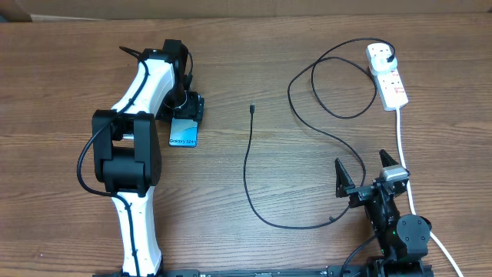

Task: Plug charger to phone and switch on socket
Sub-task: 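Close the left gripper on the phone's bottom edge and lift it, then carry the phone toward center while the right gripper moves in, then grasp the phone's side edge with the right gripper from the left, then open the left gripper and withdraw it, right gripper holding phone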

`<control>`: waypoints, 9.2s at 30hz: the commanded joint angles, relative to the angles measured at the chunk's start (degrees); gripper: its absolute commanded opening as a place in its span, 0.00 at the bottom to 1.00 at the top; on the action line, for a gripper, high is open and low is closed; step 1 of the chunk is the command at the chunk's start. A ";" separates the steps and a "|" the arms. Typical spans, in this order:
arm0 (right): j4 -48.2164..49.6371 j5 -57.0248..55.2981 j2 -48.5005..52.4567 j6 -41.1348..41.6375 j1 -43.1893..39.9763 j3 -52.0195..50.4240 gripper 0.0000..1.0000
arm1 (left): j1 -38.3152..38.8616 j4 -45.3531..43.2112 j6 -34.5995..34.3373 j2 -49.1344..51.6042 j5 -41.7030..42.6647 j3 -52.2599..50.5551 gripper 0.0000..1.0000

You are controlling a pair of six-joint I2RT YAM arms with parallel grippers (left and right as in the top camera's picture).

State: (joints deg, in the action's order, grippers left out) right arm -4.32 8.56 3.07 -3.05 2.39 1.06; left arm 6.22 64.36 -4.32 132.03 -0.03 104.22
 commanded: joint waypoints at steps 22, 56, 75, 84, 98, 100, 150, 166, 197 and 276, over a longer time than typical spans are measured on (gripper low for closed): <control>0.17 -0.37 0.00 -0.22 0.17 -0.57 1.00 | -0.52 0.15 0.46 0.72 -0.37 -0.37 0.32; 0.17 -0.35 0.00 -0.22 0.17 -0.57 1.00 | -0.52 17.75 -8.48 0.26 0.11 25.20 0.05; 0.17 -0.37 0.00 -0.22 0.17 -0.57 1.00 | -0.42 19.63 -9.75 0.20 5.70 27.21 0.04; 0.17 -0.35 0.00 -0.22 0.17 -0.57 1.00 | -0.17 20.13 -16.55 -1.53 12.57 27.21 0.04; 0.17 -0.37 0.00 -0.24 0.17 -0.57 1.00 | 0.90 22.23 -28.52 -3.43 22.88 27.21 0.04; 1.03 -0.39 0.00 -0.24 0.17 -0.57 1.00 | 0.85 22.47 -29.62 -3.43 24.48 27.21 0.04; -29.31 33.64 57.57 19.30 0.13 43.47 1.00 | 2.10 32.48 -44.57 -3.43 79.14 27.15 0.05; -17.40 21.66 58.86 35.39 6.84 43.56 0.87 | 4.85 31.34 -60.43 -3.43 47.43 27.15 0.04; 5.03 14.60 76.17 57.31 22.38 43.71 0.61 | 12.26 28.28 -66.45 -3.41 30.27 27.15 0.04; 4.66 12.02 77.53 55.10 22.38 43.69 0.08 | 19.10 23.65 -72.83 -3.41 26.86 27.15 0.04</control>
State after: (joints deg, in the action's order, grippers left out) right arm -0.67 20.53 81.19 52.58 24.80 43.16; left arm 26.48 88.03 -76.71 130.72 27.57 130.30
